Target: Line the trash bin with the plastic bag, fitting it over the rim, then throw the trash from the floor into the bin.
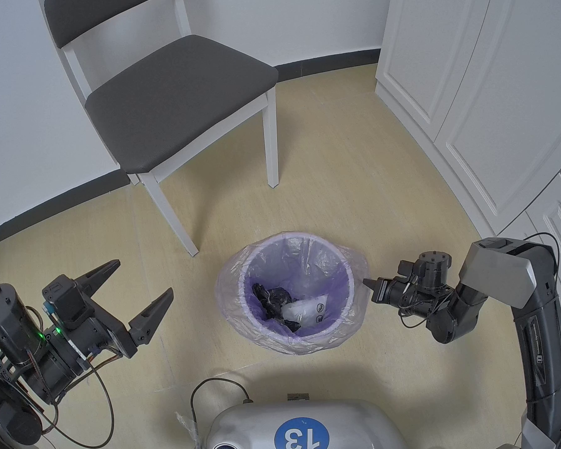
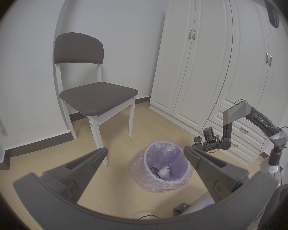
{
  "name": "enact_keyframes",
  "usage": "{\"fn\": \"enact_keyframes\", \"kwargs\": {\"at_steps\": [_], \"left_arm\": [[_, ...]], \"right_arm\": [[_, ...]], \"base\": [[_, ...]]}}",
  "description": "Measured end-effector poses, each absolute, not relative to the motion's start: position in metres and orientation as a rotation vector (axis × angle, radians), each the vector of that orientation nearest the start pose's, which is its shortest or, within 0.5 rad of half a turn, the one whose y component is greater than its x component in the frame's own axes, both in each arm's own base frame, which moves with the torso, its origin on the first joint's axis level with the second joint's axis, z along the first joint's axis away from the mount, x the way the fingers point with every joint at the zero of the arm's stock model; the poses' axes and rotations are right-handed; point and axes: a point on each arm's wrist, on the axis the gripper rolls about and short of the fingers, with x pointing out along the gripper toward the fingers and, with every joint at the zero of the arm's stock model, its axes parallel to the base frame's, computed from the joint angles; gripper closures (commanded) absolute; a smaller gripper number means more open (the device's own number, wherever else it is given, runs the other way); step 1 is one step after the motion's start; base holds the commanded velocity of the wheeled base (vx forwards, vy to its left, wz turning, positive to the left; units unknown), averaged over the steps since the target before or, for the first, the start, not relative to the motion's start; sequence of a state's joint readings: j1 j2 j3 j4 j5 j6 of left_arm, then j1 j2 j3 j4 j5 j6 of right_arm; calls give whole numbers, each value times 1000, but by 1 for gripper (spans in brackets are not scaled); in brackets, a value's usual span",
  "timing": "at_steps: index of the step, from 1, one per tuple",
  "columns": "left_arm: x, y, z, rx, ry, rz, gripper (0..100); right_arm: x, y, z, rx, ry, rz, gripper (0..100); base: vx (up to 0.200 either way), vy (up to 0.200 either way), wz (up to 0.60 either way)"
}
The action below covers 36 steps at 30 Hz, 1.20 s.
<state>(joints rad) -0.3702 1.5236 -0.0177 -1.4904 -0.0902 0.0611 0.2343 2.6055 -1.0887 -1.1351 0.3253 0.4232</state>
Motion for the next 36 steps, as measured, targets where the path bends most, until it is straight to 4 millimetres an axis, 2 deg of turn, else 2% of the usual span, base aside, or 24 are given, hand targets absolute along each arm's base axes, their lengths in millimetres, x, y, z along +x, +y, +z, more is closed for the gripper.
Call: {"fn": "enact_keyframes", "kwargs": {"at_steps": [21,29,30,36], "left_arm": [[164,-65,127,64,9,-456,0],[164,-64,127,65,10,-454,0],[164,-64,127,65,10,-454,0],[164,-64,127,65,10,-454,0]], "right_arm": [[489,130,-39,251,552,497,100],[497,135,-48,177,595,514,100],[498,135,-49,165,596,517,0],[500,134,-51,160,592,517,0]], "base": [[0,0,0],[0,0,0],[0,0,0],[0,0,0]]}}
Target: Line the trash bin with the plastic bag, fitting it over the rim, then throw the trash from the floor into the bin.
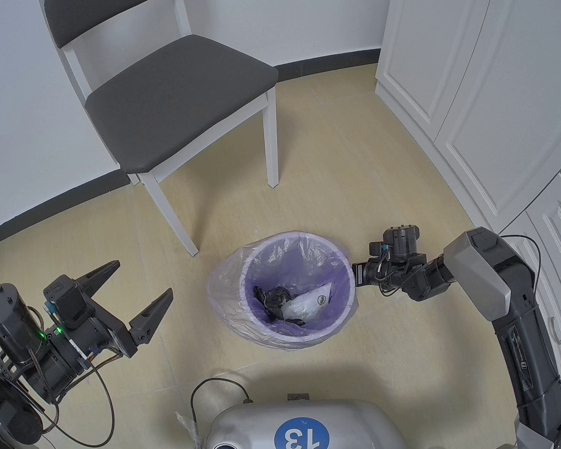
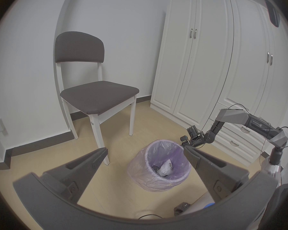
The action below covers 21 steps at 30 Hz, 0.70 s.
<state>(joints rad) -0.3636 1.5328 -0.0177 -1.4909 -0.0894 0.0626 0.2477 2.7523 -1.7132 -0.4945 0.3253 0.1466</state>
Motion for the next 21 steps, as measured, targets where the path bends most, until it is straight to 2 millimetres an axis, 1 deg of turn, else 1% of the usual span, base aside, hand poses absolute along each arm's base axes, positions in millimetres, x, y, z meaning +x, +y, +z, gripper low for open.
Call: {"fn": "enact_keyframes", "kwargs": {"at_steps": [4,9,13,21], "left_arm": [[164,-65,127,65,12,-456,0],[164,-65,126,67,17,-451,0],[166,-65,124,69,28,-447,0],[173,-67,114,77,81,-442,0]], "right_arm": [[500,132,-48,168,589,513,0],[496,123,-40,171,592,498,0],[489,112,-29,170,594,481,0],[463,91,-6,161,575,447,0]], "base": [[0,0,0],[0,0,0],[0,0,0],[0,0,0]]}}
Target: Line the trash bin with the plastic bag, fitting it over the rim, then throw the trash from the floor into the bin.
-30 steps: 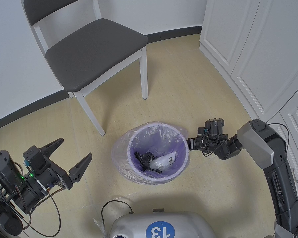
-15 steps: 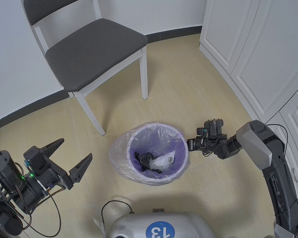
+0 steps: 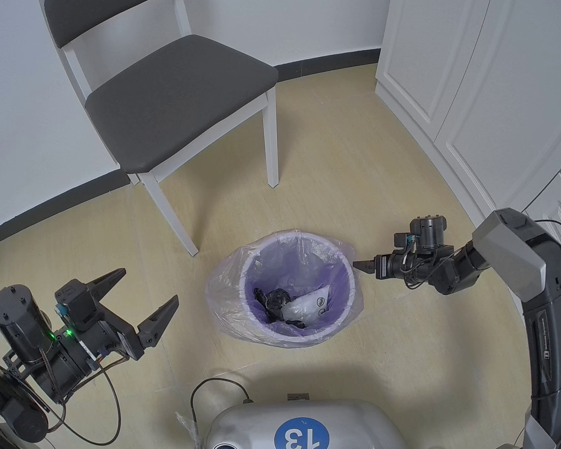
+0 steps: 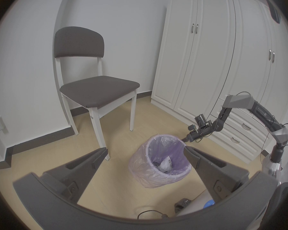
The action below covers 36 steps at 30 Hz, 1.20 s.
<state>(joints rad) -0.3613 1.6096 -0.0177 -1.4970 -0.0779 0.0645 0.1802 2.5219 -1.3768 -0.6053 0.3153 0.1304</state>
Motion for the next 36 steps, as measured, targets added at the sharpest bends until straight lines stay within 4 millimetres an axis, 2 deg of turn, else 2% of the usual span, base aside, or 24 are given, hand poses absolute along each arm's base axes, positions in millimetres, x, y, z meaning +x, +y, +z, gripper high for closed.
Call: {"fn": "enact_keyframes", "kwargs": {"at_steps": [11,15,19,27,36], "left_arm": [[180,-68,103,82,136,-431,0],[180,-68,102,80,137,-430,0],[181,-68,105,76,115,-429,0],[182,-67,105,73,101,-408,0],[189,-63,111,54,74,-345,0]], "right_arm": [[408,58,19,153,480,382,0],[386,51,39,143,416,346,0],[368,43,63,124,353,236,0],[343,40,103,107,223,129,0],[307,40,138,17,122,120,0]], "base": [[0,0,0],[0,0,0],[0,0,0],[0,0,0],[0,0,0]]}}
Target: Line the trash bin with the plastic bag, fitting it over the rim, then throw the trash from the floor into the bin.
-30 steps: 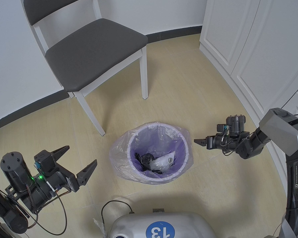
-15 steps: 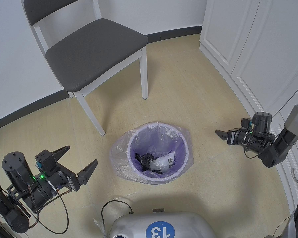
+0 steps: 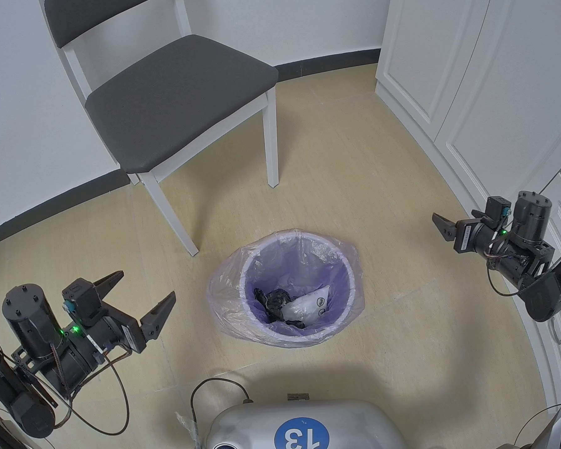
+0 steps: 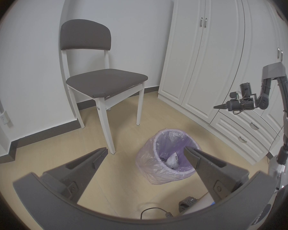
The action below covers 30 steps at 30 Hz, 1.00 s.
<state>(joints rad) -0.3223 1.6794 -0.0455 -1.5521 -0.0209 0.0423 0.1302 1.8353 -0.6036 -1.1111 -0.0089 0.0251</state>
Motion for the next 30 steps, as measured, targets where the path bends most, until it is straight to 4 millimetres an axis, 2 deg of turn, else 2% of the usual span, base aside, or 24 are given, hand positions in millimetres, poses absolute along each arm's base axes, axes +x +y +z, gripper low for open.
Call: {"fn": "enact_keyframes", "kwargs": {"at_steps": [4,7,14,17,21,24,27,30], "left_arm": [[208,-62,136,38,-49,-302,0],[219,-59,152,41,-77,-271,0],[229,-49,182,69,44,-217,0],[232,-43,205,77,79,-189,0],[230,-34,239,90,116,-152,0],[222,-27,273,104,100,-124,0],[209,-20,310,120,65,-99,0],[191,-15,341,136,34,-71,0]], "right_arm": [[297,38,143,-6,109,95,0],[295,37,145,-12,104,68,0],[301,30,155,-13,63,19,0],[308,26,162,-12,42,0,0],[317,22,176,-11,15,-12,0],[324,20,191,-10,-7,-6,0],[329,18,211,-9,-30,6,0],[331,15,239,-8,-73,13,0]], "base": [[0,0,0],[0,0,0],[0,0,0],[0,0,0],[0,0,0],[0,0,0],[0,0,0],[0,0,0]]}}
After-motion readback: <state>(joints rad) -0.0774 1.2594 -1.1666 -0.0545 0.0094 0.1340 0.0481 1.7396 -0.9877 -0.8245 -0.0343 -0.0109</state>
